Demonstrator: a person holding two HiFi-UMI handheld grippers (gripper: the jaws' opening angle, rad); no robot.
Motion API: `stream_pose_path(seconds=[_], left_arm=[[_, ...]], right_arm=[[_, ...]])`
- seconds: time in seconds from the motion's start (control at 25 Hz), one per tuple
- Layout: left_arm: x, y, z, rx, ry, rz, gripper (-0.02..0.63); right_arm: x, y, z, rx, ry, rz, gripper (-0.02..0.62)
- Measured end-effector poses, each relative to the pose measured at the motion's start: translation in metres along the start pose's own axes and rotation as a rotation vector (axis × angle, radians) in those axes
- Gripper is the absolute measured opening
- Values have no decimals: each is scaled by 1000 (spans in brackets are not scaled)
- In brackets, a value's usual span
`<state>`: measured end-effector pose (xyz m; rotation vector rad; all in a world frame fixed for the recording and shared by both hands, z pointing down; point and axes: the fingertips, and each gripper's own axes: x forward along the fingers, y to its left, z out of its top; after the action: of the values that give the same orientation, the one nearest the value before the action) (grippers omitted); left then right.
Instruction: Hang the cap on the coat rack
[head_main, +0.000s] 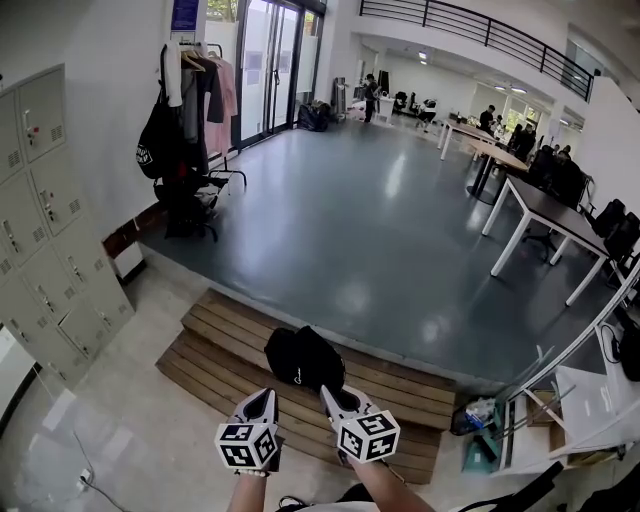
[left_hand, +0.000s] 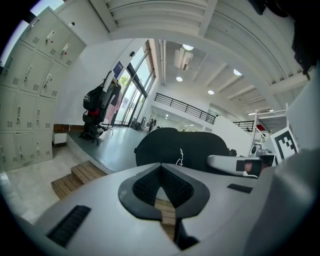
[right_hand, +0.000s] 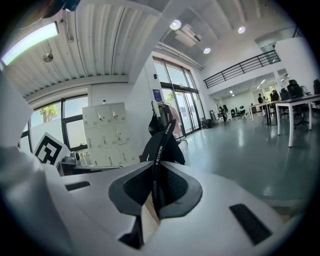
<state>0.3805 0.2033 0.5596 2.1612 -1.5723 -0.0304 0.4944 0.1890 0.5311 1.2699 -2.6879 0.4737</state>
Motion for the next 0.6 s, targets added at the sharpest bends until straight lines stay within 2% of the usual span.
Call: stream_pose_path(seconds=[0.32,0.6], left_arm=[[-22,23,-6,-20,-8,53,5],[-44,60,-1,-54,-34,138,5]], right_arm=[[14,25,-11,-2,25,50,20],[44,58,-11,-13,43,137,20]])
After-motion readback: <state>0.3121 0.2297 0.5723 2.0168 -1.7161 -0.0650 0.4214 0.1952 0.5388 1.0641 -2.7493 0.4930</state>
